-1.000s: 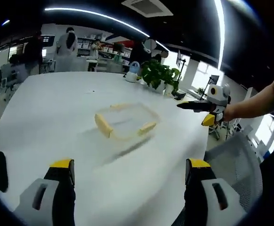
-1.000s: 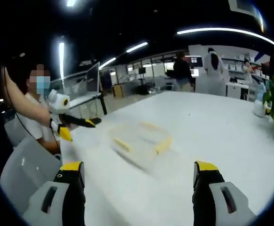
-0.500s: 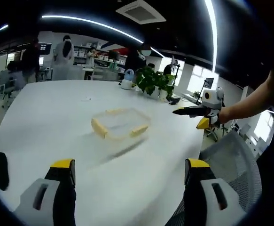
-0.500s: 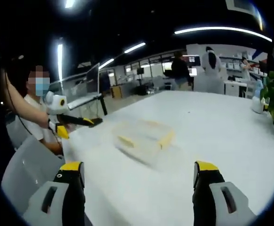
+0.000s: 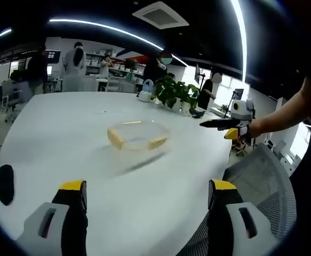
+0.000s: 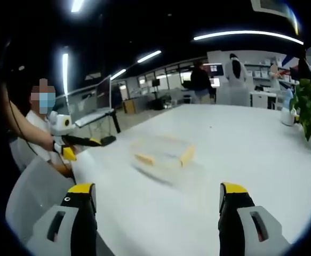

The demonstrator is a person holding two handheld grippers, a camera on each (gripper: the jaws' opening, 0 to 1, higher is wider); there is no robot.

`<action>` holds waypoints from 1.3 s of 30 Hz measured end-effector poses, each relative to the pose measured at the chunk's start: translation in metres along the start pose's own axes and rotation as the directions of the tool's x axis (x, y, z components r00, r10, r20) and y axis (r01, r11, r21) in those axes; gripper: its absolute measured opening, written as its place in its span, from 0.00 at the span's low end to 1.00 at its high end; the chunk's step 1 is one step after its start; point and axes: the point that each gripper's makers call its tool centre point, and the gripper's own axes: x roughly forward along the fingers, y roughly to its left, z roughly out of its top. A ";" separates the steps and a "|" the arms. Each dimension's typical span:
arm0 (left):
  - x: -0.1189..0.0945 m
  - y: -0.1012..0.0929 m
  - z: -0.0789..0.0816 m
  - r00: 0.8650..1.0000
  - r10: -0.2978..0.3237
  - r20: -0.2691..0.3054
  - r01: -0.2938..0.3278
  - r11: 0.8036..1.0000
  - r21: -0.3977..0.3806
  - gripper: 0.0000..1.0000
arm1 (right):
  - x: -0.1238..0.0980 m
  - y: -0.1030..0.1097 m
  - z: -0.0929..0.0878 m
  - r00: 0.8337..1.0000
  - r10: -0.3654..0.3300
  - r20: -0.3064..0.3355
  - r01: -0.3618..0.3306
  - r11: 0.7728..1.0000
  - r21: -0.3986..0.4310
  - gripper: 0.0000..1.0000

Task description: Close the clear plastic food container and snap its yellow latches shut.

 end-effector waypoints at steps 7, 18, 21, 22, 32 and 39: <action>-0.008 -0.004 0.002 0.999 0.022 0.030 -0.021 0.999 -0.044 0.95 | -0.007 0.007 -0.007 1.000 -0.017 0.013 0.017 1.000 0.013 0.97; -0.011 -0.015 -0.007 0.998 0.045 0.043 -0.042 0.997 -0.071 0.94 | -0.015 0.011 -0.013 0.998 -0.054 0.031 0.052 0.998 0.034 0.96; -0.013 -0.018 -0.009 0.998 0.042 0.040 -0.039 0.997 -0.068 0.94 | -0.018 0.010 -0.011 0.998 -0.058 0.036 0.057 0.998 0.040 0.96; -0.014 -0.019 -0.009 0.998 0.040 0.039 -0.037 0.997 -0.068 0.94 | -0.018 0.010 -0.011 0.997 -0.060 0.038 0.059 0.998 0.035 0.96; -0.014 -0.030 -0.009 0.998 0.028 0.049 -0.025 0.998 -0.066 0.94 | -0.023 0.011 -0.010 0.997 -0.063 0.039 0.062 0.998 0.017 0.96; -0.014 -0.037 -0.015 0.999 0.016 0.034 -0.015 0.999 -0.051 0.93 | -0.023 0.013 -0.011 0.998 -0.058 0.033 0.058 0.998 0.011 0.96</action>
